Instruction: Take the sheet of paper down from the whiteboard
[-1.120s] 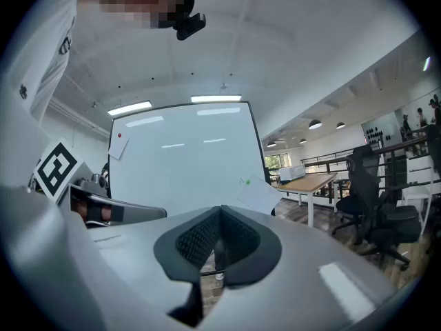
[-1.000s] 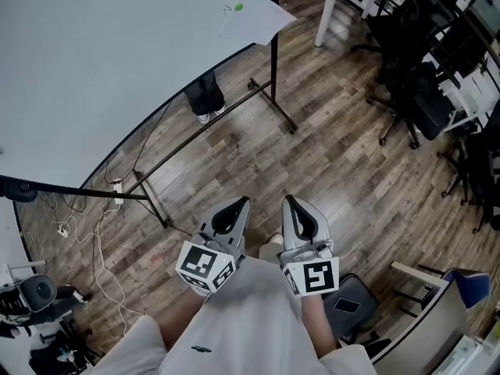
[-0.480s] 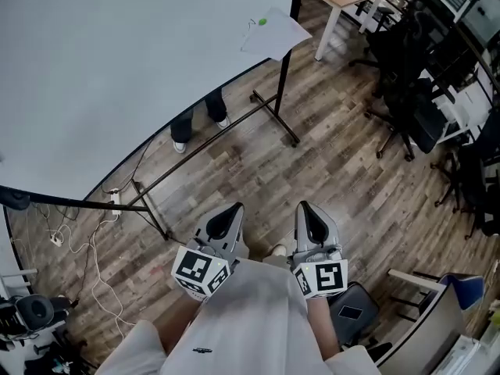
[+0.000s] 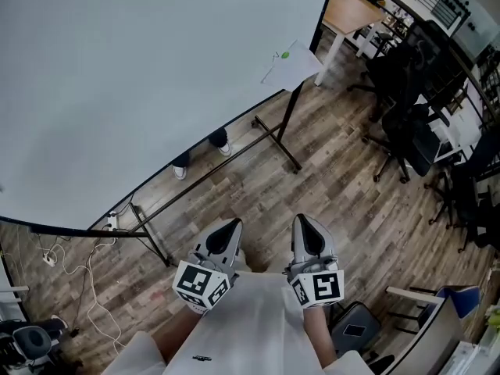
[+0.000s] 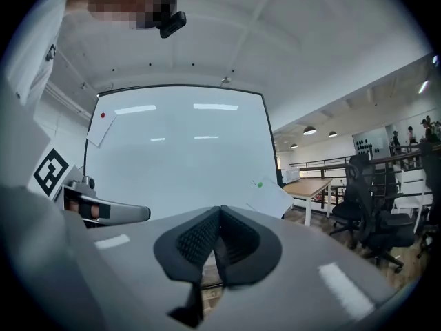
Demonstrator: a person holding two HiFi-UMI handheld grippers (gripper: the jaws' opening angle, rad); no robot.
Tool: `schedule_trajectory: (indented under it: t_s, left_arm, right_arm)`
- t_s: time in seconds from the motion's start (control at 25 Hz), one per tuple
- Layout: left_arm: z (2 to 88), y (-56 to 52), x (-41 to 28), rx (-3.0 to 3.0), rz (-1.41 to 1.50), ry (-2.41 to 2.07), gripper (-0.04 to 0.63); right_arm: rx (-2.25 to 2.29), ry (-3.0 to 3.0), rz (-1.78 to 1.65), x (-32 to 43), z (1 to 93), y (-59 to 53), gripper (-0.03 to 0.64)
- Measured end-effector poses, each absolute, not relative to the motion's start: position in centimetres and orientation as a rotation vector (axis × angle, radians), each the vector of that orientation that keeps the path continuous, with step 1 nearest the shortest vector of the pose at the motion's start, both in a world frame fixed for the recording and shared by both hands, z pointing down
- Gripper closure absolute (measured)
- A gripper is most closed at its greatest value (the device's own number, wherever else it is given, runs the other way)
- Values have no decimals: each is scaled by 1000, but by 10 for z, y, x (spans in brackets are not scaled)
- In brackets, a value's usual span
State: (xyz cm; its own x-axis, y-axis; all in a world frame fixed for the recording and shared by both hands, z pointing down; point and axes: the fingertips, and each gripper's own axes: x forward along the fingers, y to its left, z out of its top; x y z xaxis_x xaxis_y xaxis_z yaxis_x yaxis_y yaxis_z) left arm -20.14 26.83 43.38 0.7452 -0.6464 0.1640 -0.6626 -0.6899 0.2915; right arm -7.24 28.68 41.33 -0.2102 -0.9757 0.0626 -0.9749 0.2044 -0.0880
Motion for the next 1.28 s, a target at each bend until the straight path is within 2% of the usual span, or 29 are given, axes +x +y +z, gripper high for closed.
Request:
schedule_trajectory:
  t_s: [0.28,0.6,1.28]
  left_arm:
    - [438,230,-200,2615,56,-966,589]
    - [439,175,-173,2620,73,-960,589]
    - [422,-30,-42,2529,83,-1219,589]
  right_arm:
    - [-2007,2433,-185,-74,416,256,606]
    - [-2017,2400,-200,-42,418,204,606]
    - [-1746,2579,-160,97,406,-27,606]
